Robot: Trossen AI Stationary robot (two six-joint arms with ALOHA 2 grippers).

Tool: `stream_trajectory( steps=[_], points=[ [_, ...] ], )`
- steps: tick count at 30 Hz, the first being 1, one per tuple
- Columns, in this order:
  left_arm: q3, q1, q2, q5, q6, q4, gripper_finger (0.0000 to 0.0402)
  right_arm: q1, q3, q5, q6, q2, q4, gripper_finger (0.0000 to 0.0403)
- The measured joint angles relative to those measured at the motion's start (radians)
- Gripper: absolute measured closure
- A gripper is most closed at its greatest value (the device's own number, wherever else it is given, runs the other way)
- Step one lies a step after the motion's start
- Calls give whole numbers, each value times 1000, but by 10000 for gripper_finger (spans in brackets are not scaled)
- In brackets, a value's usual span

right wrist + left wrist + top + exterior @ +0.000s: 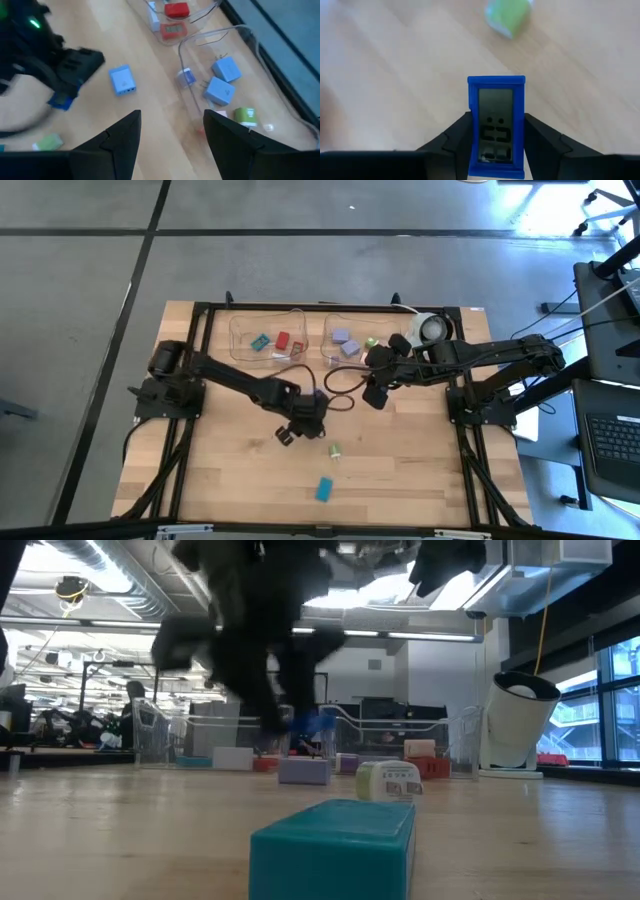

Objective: Pick & Place Office items
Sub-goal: Put the blue digital timer into the left transparent bin

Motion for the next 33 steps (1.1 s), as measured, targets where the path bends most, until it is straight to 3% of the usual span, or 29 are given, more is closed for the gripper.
stream_trajectory(
  steps=[7,11,14,18,24,28,33],
  points=[
    [0,59,-196,-9,-75,154,262,0,0,50,-15,0,1,186],
    [0,106,-313,44,-161,302,261,-3,0,57,-8,0,8,186],
    [4,122,-389,42,-120,356,261,-3,0,80,4,0,9,186],
    [0,122,-426,12,1,338,261,-6,0,133,7,0,17,186],
    [-1,126,-422,36,2,327,261,-26,0,215,28,0,39,186],
    [-16,146,-424,61,-124,262,261,-44,0,225,70,0,55,186],
    [-36,205,-426,183,-296,142,261,-59,0,221,133,0,56,186]
  ],
)
